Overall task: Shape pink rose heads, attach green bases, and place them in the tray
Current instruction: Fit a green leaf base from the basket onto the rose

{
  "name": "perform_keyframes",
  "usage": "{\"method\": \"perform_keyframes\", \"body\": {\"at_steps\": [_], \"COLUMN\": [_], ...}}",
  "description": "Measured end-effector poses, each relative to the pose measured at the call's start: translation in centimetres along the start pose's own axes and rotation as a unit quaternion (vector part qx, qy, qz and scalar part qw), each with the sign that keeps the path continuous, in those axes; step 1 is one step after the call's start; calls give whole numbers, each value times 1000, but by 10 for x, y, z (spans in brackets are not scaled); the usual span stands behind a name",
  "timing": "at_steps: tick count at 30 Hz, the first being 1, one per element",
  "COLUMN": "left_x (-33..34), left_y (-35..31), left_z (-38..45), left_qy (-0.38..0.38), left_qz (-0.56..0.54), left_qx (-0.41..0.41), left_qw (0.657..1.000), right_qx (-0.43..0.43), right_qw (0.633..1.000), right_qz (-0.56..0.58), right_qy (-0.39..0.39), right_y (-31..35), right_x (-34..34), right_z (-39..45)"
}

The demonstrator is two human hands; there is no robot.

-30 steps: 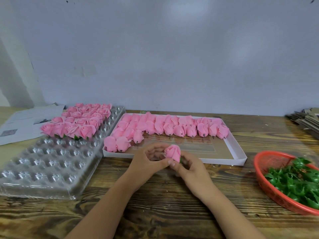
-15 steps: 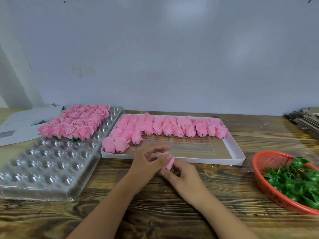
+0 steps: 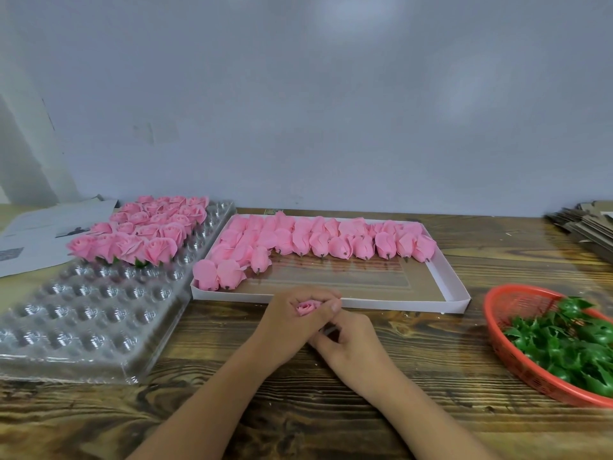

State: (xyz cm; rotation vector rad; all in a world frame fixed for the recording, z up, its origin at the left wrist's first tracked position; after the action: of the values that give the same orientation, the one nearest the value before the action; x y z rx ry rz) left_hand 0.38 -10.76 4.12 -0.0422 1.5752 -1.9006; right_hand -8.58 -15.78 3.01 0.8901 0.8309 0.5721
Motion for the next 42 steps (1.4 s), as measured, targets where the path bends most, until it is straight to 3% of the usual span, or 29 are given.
{"method": "perform_keyframes", "body": {"at_steps": [11,14,17,19,30,38,42], "left_x": [9,3,-14,-17,-1,8,1], "left_y": [14,10,3,3,8,12,13], "left_z": [1,2,2,2,1,0,2], "left_qy": [63,17,-67,-81,-35,32,-11], "left_qz": [-7,-57,-96,-97,5,-22,-78], "left_qx": [-55,-34,-5,-6,-23,-42,-43], "left_qw": [996,998,993,992,999,998,996], "right_qx": [-30,-18,2,0,21,-13,-15], "right_qw": [996,995,997,998,997,991,991], "right_qz": [19,6,-23,-42,-47,-45,-24], "right_qy": [-80,-97,-79,-56,-50,-126,-133], "right_y": [8,4,-2,-2,-6,2,2], "right_x": [-14,-17,-12,-6,-7,-20,-21], "right_z": [0,2,0,0,-2,-3,-2]}}
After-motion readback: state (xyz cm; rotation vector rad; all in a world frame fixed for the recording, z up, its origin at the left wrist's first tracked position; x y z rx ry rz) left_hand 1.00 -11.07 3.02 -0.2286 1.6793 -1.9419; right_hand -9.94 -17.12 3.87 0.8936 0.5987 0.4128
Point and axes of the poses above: each hand's wrist, its own z-axis towards the middle knuckle, its own x-axis out of the palm, y = z × x, the point moved 8 cm from there along z, towards the middle knuckle, and after that the axes turned 9 degrees about z, right-handed, at the moved point
